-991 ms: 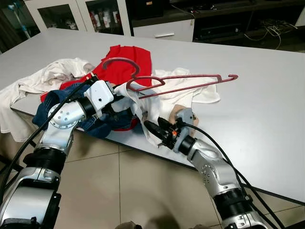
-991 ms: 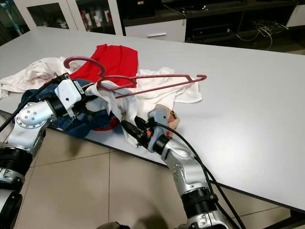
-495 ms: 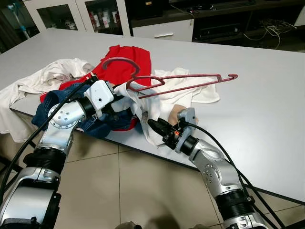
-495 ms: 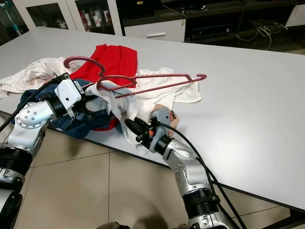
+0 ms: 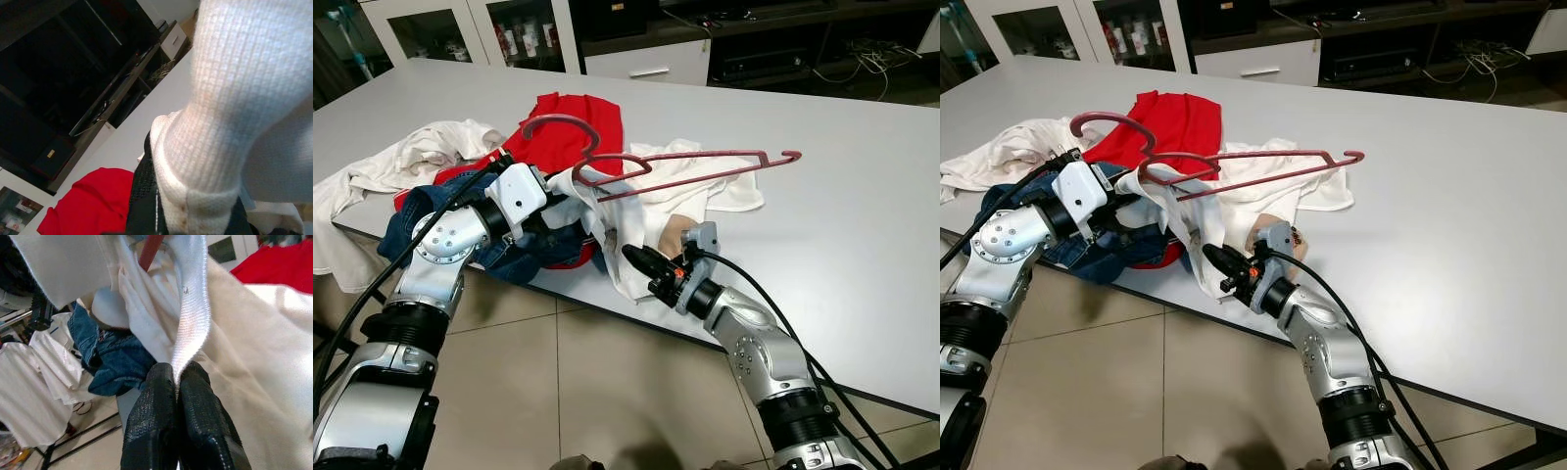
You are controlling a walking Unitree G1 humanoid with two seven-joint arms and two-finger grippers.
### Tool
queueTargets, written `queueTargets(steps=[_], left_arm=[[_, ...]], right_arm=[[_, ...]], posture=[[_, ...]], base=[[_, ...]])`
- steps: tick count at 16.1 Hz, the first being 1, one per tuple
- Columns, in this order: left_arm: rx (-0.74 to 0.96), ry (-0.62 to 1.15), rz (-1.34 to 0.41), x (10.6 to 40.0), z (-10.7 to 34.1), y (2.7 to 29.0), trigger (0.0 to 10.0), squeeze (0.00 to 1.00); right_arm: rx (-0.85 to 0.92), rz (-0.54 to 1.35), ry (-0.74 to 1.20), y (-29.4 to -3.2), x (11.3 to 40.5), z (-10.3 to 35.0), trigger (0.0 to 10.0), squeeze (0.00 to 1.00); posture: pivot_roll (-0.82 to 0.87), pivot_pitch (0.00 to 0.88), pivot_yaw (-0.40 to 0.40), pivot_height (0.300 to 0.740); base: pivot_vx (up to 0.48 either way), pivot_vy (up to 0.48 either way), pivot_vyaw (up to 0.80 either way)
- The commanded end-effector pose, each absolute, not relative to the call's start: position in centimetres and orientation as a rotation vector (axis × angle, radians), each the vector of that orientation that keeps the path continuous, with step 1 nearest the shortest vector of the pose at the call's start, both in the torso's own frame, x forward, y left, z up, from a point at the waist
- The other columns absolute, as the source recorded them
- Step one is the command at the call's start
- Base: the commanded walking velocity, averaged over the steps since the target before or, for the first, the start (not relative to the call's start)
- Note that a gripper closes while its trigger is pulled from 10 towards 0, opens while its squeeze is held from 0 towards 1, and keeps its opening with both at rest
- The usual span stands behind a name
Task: Hang hanger
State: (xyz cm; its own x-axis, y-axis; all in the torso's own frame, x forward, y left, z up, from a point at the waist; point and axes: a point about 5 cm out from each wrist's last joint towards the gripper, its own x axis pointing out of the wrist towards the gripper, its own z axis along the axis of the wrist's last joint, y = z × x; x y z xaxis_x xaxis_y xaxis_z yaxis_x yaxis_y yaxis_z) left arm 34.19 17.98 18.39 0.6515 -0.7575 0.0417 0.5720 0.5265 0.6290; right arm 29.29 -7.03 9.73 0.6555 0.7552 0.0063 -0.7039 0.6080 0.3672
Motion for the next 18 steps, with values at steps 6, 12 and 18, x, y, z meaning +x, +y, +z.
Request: queueTargets(steps=[6,12,18], left_arm=[[0.654,-0.319,-0.785,34.4,18.6,18.4,0.0,0.0],[0.72,-0.297,-0.744,33.8,19.0,21.0,0.0,0.0],[0.855,-0.271,-0.775,33.6,21.0,23.6,0.0,0.0]], right_arm=[[0.373,0.728,0.148,-7.9,30.2,9.9,0.0,0.0],[0.306,0.341,0.119,-12.3,33.1,10.6,0.0,0.0],[0.322,0.394,0.101,-13.0,33.8,11.7,0.0,0.0]], posture=[[-0.12,0.0,0.125,0.74],[-0.12,0.0,0.126,0.74],[-0.12,0.0,0.126,0.74]], base=[[0.0,0.0,0.0],[0.0,0.0,0.0],[0.0,0.0,0.0]])
